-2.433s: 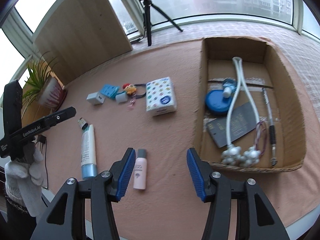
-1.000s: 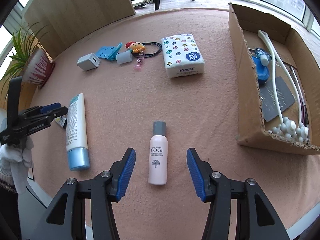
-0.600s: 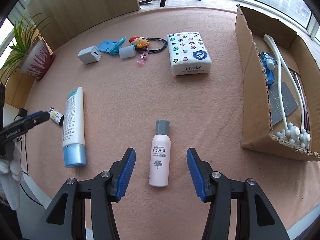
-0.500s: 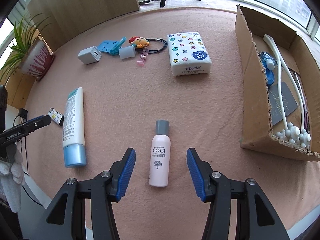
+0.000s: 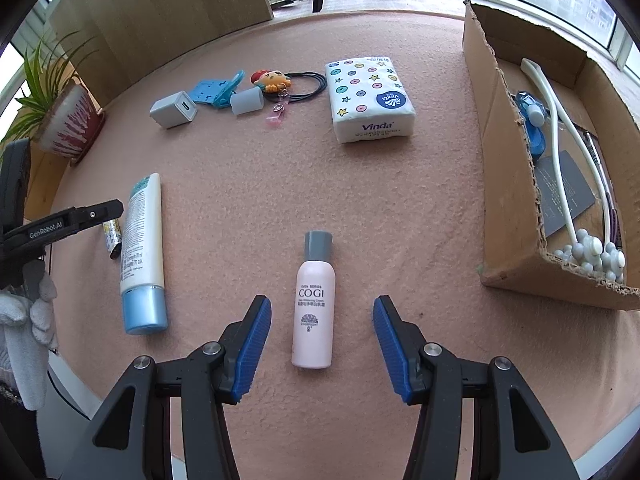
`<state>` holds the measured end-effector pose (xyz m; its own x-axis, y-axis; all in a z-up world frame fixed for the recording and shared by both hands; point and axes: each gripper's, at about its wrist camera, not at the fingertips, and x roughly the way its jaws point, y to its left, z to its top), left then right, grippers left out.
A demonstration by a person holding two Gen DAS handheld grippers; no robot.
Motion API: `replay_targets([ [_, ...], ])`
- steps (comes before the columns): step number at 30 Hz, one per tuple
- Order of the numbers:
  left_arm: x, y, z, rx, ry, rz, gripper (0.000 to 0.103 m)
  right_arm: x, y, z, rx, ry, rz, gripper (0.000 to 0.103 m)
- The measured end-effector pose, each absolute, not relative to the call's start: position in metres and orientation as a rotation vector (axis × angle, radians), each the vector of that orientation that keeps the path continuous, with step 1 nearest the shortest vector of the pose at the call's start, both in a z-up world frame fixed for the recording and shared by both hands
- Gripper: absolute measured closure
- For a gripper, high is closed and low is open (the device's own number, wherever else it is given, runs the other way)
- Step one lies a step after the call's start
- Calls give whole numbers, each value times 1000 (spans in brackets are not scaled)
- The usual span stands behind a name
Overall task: Organize objects
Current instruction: 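Grasp the patterned lighter with the left gripper while the right gripper grasps the pink bottle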
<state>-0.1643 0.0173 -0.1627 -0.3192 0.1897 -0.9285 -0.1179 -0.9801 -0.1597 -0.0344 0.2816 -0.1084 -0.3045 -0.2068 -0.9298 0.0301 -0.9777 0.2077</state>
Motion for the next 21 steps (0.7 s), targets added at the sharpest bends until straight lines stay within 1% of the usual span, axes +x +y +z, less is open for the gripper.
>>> replay_targets([
  [6, -145, 34, -167, -1661, 70, 2446, 37, -36, 279, -110, 1758, -196, -2425, 54],
  [9, -145, 32, -167, -1660, 50, 2456, 39, -38, 276, -110, 1757, -173, -2437, 54],
  [13, -150, 28, -165, -1685, -30, 2456, 39, -39, 274, -110, 1758, -127, -2443, 54],
  [16, -152, 33, -165, -1681, 9, 2471, 39, -41, 271, -111, 1764, -94, -2452, 54],
  [19, -148, 36, -165, -1668, 74, 2490, 48, -42, 268, -111, 1764, -53, -2459, 54],
  [21, -146, 33, -165, -1658, 67, 2486, 53, -41, 269, -111, 1764, -29, -2465, 58],
])
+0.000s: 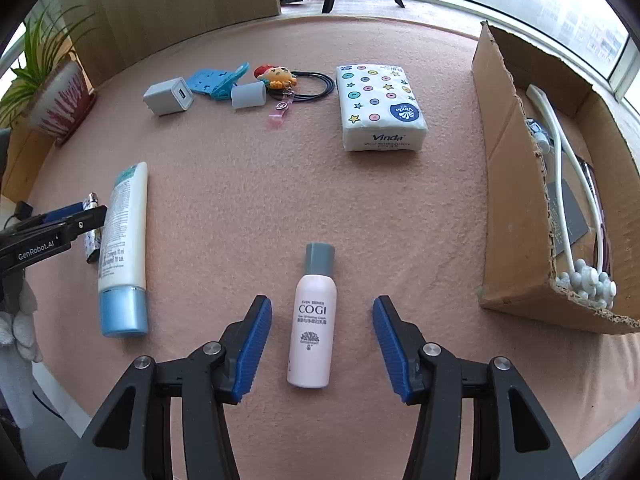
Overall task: Organize objects
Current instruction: 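Grasp the patterned lighter with the left gripper while the right gripper grasps the pink bottle, then carry the lighter and the pink bottle over the box with both grippers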
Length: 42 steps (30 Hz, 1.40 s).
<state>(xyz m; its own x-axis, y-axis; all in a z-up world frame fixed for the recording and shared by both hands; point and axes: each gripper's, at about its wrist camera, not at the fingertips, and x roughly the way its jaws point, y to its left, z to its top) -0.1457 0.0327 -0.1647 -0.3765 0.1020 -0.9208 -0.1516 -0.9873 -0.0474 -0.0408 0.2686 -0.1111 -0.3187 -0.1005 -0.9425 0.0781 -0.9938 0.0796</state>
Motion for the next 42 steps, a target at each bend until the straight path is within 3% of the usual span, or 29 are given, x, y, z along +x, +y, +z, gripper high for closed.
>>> replay_targets([
  [2, -144, 30, -165, -1657, 60, 2487, 62, -40, 271, -111, 1762, -19, -2467, 60],
  [8, -125, 14, -159, -1662, 26, 2480, 65, -40, 278, -111, 1758, -2, -2481, 71],
  [9, -123, 13, -159, -1666, 13, 2471, 62, -39, 282, -111, 1756, 1, -2484, 73],
  [11, -117, 10, -159, -1687, -11, 2461, 37, -36, 288, -110, 1752, 9, -2489, 78],
  [15, -107, 9, -162, -1705, -12, 2464, 32, -37, 291, -110, 1752, 15, -2491, 82],
  [18, -97, 16, -162, -1670, 71, 2505, 46, -40, 278, -112, 1748, 26, -2500, 84],
  [20, -95, 16, -160, -1661, 59, 2507, 66, -40, 276, -112, 1742, 36, -2505, 85],
  [23, -92, 13, -159, -1657, 44, 2516, 78, -40, 274, -112, 1735, 33, -2509, 85],
  [33, -94, 4, -149, -1650, -153, 2496, 78, -31, 283, -100, 1674, -48, -2516, 85],
  [42, -109, -5, -134, -1630, -189, 2535, 78, -28, 302, -78, 1586, -115, -2544, 85],
])
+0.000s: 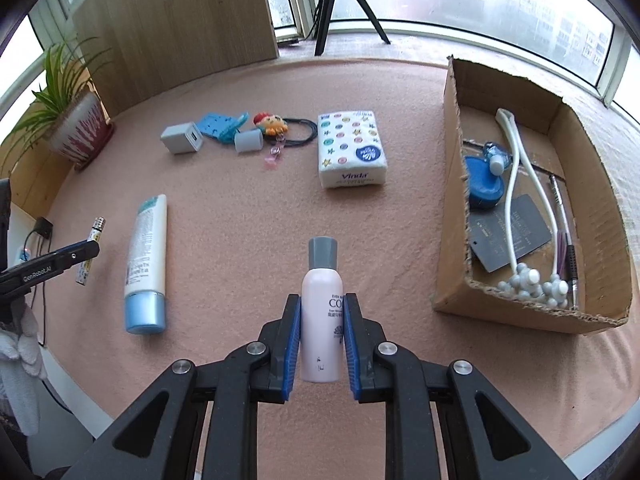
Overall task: Organize objects
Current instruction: 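Carry the lighter and the pink bottle over the box with both grippers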
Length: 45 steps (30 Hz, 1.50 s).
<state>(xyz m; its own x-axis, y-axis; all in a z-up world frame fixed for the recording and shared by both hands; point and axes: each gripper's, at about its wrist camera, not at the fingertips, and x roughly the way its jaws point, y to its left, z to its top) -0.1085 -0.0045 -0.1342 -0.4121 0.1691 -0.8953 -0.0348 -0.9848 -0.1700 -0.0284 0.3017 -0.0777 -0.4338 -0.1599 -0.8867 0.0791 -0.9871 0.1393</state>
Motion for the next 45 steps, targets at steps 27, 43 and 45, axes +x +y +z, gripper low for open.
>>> replay_targets([
  [27, -161, 211, -73, -1350, -45, 2331, 78, -42, 459, -19, 1457, -285, -2800, 85],
  [43, -211, 371, -83, -1297, 47, 2218, 78, -96, 503, -41, 1484, -297, -2754, 85],
  [45, -215, 380, -86, -1297, 49, 2214, 78, -99, 505, -43, 1486, -291, -2754, 85],
])
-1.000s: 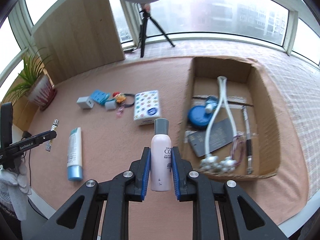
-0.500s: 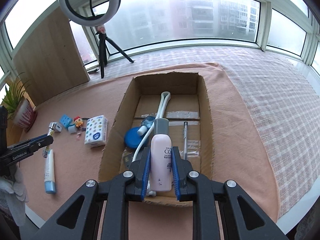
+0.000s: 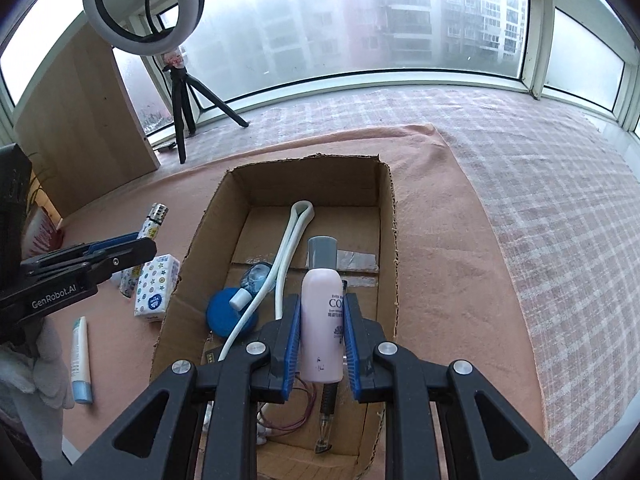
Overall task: Organize objects
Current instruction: 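Carry the lighter and the pink bottle over the box with both grippers, then drop the lighter and the pink bottle into the box from both grippers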
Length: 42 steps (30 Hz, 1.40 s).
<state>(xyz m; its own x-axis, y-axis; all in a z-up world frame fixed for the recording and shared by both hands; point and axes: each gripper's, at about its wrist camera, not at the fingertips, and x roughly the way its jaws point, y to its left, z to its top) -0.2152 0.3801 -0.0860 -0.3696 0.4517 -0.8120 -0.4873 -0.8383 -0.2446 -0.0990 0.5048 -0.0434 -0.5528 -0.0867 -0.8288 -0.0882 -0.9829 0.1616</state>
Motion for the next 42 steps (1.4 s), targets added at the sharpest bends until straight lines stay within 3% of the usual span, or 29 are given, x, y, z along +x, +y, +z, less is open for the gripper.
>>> replay_targets([
  [13, -239, 424, -94, -1282, 70, 2191, 78, -115, 514, -56, -1516, 275, 2732, 85],
  [15, -238, 427, -93, -1266, 72, 2181, 68, -115, 514, -56, -1519, 272, 2729, 85],
  [16, -237, 428, -92, -1270, 69, 2173, 52, -116, 515, -57, -1522, 275, 2727, 84],
  [17, -236, 428, -90, -1261, 64, 2172, 46, -115, 515, -57, -1522, 282, 2730, 84],
  [18, -234, 428, -88, -1243, 66, 2176, 46, -115, 515, -57, -1517, 287, 2736, 83],
  [21, -230, 425, -83, -1227, 78, 2181, 46, -112, 513, -56, -1504, 288, 2734, 54],
  [22, -229, 422, -83, -1229, 72, 2174, 46, -111, 512, -55, -1497, 289, 2735, 51],
  [42, -216, 278, -70, -1308, -10, 2304, 46, -88, 460, -42, -1526, 360, 2780, 51],
])
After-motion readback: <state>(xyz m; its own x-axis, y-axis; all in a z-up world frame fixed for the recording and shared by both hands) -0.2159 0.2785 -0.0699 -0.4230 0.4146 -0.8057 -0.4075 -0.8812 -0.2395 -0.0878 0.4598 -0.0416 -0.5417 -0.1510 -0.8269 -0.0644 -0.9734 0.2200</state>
